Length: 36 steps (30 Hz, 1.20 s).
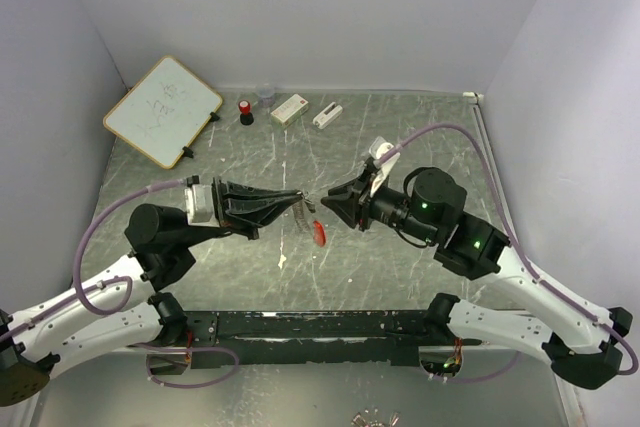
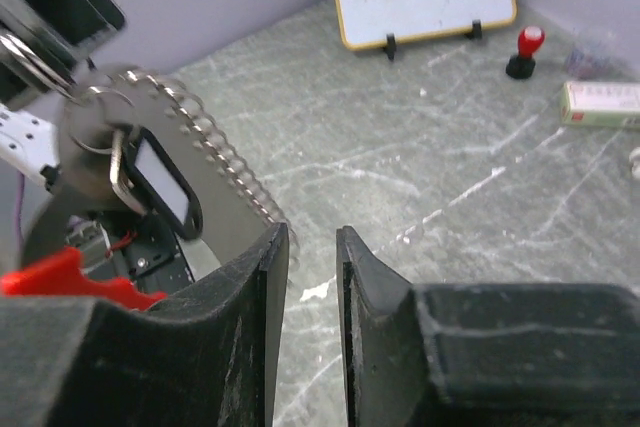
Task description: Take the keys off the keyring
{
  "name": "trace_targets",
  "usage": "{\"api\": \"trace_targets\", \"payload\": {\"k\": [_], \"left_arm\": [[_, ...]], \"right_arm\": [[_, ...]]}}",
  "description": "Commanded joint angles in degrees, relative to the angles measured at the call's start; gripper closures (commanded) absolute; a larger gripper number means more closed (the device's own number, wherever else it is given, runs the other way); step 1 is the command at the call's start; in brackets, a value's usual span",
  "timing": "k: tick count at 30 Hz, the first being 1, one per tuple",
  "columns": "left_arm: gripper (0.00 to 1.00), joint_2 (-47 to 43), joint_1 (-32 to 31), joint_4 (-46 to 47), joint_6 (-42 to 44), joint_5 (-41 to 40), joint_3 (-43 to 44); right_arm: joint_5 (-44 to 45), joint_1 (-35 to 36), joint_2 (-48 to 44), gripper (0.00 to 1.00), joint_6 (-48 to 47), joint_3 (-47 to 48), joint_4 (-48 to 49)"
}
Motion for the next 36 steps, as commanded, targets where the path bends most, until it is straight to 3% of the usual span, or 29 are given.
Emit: {"api": "trace_targets", "payload": {"k": [1, 15, 36], "left_arm": [[0.93, -0.4, 0.3, 1.6, -1.4, 2.3, 2.5], [0.93, 1.5, 0.3, -0.5, 1.4, -0.2, 1.0], [0.93, 3.4, 0.3, -0.1, 3.6, -4.2, 0.2]], "right_arm": [[-1.9, -0.2, -3.2, 0.75, -1.7, -1.1, 9.6], [-7.4, -0.1, -3.0, 0.8, -3.2, -2.5, 18.9], [-12.3, -0.1, -2.5, 0.8, -2.7, -2.1, 18.5]]}}
